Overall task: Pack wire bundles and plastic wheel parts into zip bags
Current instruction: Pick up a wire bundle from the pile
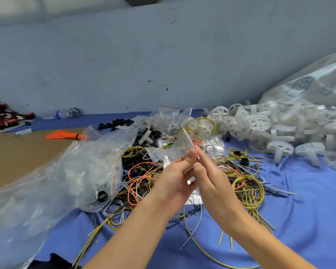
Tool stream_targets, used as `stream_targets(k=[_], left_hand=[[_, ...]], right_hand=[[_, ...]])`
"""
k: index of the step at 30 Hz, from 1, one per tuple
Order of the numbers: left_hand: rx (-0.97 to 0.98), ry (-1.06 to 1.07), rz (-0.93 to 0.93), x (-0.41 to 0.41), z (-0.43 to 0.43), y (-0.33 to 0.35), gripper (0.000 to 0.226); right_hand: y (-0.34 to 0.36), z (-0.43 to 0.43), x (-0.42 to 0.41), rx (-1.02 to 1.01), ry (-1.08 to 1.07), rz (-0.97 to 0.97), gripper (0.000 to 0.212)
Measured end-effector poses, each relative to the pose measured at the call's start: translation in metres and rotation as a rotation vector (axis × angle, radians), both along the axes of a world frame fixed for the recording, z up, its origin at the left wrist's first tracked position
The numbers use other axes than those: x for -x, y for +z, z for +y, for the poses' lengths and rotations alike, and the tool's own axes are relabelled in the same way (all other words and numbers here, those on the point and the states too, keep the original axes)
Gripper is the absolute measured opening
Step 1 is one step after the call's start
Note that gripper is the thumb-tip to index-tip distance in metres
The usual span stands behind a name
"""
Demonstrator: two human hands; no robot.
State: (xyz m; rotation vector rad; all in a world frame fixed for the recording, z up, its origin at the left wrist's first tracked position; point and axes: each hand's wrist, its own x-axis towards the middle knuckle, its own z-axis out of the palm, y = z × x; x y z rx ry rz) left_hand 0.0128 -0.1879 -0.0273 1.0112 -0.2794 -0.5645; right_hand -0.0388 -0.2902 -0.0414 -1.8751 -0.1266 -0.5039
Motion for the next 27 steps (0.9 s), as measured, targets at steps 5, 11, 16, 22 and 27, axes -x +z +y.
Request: stream_targets(k=[5,11,16,22,27], left_hand=[[0.001,0.050,-0.015,0.000,-0.003,-0.009,0.023],[-0.359,0.341,-0.403,0.010,-0.009,-0.013,0.021],[-0.600,0.460,-0.742,0.014,-0.004,-0.015,0.017],[-0.795,0.393,-0.854,0.012,0.004,-0.019,0.024],[-0.844,0.372,-0.866,0.012,0.005,-0.017,0.029]], right_hand=[[-0.009,-0.005,-0.003,-0.011,0.001,-0.033,0.047],[-0.012,-0.015,-0.002,0.039,-0.038,0.023,0.034],[-0.009,-0.026,-0.001,0.126,-0.162,-0.018,0.020],[-0.003,-0.029,0.004,0.144,-0.174,0.012,0.013],[-0.006,-0.025,0.003,0.159,-0.207,-0.025,0.013]])
